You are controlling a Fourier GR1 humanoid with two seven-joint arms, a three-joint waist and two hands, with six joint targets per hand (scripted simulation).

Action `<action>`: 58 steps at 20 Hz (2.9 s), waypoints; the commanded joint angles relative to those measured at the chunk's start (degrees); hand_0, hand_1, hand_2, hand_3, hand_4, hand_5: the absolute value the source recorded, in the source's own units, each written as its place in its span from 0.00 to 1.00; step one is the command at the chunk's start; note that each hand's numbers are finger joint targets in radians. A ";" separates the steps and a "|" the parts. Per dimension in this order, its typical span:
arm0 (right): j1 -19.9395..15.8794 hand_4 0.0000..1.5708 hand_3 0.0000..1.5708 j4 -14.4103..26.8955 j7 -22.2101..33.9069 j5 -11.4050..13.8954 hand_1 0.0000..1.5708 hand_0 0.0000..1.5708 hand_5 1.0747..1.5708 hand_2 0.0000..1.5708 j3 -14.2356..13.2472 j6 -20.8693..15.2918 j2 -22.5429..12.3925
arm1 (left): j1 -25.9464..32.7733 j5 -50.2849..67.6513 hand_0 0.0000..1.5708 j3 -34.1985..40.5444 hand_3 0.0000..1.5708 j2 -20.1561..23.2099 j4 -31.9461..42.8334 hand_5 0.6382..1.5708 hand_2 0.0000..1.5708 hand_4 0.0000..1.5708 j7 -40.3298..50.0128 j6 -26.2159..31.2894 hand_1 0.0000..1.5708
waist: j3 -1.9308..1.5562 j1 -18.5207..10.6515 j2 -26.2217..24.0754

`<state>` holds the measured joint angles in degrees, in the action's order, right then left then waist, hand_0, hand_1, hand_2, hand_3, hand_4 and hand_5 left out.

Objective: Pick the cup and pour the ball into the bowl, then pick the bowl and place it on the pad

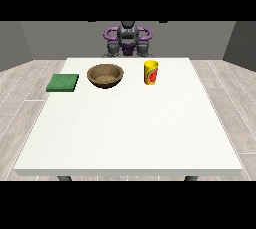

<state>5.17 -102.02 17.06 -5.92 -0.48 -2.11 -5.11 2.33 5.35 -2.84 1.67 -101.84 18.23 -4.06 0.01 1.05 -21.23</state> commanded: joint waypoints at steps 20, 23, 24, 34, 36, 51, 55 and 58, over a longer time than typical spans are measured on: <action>-9.29 0.44 0.00 -1.87 -14.24 -4.91 0.00 0.00 0.96 0.00 -6.03 5.18 -1.15 | -12.49 -5.64 0.00 2.49 0.00 0.07 12.93 0.91 0.00 0.34 -28.79 -5.20 0.00 | 0.00 4.65 32.71; -11.83 0.43 0.00 0.38 -14.90 -6.04 0.00 0.00 0.96 0.00 -9.38 5.76 -3.35 | -13.79 -3.41 0.00 4.75 0.00 2.68 18.66 0.91 0.00 0.23 -31.26 -1.03 0.00 | 0.01 3.89 33.49; -11.48 0.43 0.00 2.07 -16.69 -7.59 0.00 0.00 0.96 0.00 -10.28 7.38 -3.56 | -12.43 -5.02 0.00 3.50 0.00 1.29 20.55 0.90 0.00 0.20 -33.93 -2.06 0.00 | 0.00 4.13 33.71; -11.04 0.43 0.00 6.95 -17.85 -8.15 0.00 0.00 0.98 0.00 -11.25 11.00 -5.33 | -21.43 -4.77 0.00 7.90 0.00 0.62 43.49 0.85 0.00 0.10 -45.03 -1.17 0.00 | 0.01 5.99 30.80; -15.12 0.43 0.00 7.82 -16.11 -8.94 0.00 0.00 0.98 0.00 -13.61 9.79 -7.41 | -22.97 -4.78 0.00 8.91 0.00 1.31 47.04 0.85 0.00 0.13 -47.08 -0.92 0.00 | 0.02 5.31 32.51; -17.10 0.41 0.11 7.10 -15.17 -18.09 0.00 0.00 0.99 0.00 -18.92 17.77 -13.49 | -28.83 -8.59 0.81 14.00 1.00 1.71 64.84 0.89 1.00 0.86 -62.96 -14.13 0.81 | 0.03 12.71 38.27; -11.72 0.40 0.10 10.55 -13.86 -17.69 0.00 0.00 0.99 0.00 -18.92 18.89 -12.88 | -27.30 -11.39 0.82 10.83 1.00 2.60 64.81 0.84 1.00 0.90 -55.72 -14.71 0.82 | -0.03 10.52 29.08; -13.66 0.40 0.19 16.80 -10.27 -20.89 0.00 0.00 0.99 0.00 -22.46 20.74 -17.36 | -28.93 -16.00 0.81 6.92 1.00 3.62 62.47 0.85 1.00 0.89 -47.39 -17.83 0.81 | -0.10 8.36 22.98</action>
<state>-10.66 -89.77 4.50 -24.43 -20.50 15.87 -19.72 -27.34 -6.84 7.67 4.91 -39.04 -35.95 -20.09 -0.19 10.66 8.90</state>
